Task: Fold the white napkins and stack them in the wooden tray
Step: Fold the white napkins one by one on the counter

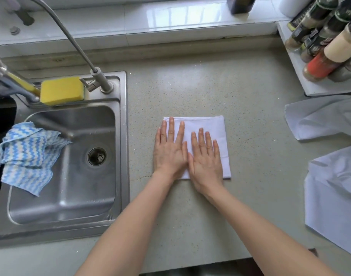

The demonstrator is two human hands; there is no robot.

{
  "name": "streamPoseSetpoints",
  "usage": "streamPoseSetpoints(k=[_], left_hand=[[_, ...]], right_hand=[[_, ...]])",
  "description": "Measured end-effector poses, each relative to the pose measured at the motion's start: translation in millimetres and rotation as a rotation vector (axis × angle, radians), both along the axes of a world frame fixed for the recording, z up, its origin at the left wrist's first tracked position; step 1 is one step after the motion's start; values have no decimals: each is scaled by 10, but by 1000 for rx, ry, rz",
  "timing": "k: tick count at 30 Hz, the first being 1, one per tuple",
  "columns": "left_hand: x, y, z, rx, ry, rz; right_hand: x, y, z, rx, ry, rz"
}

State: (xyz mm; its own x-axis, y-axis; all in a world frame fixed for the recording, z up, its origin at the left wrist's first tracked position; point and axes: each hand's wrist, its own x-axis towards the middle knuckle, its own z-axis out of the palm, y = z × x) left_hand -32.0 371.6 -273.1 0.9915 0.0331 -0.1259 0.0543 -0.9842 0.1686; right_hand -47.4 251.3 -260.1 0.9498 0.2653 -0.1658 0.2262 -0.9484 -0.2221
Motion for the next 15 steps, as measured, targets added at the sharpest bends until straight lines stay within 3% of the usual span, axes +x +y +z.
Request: streamPoseSetpoints(k=[3, 9, 11, 15], left_hand=[[7, 35, 0, 10, 1, -17], [5, 29, 49, 60, 35, -38], [28, 28, 66, 96, 50, -50], [26, 27, 77, 142, 59, -73]], right_hand=[[-60, -121, -5, -7, -41, 56], [39, -708, 52, -140, 31, -66], [50, -814, 145, -190, -6, 29], [-23, -889, 293, -160, -6, 465]])
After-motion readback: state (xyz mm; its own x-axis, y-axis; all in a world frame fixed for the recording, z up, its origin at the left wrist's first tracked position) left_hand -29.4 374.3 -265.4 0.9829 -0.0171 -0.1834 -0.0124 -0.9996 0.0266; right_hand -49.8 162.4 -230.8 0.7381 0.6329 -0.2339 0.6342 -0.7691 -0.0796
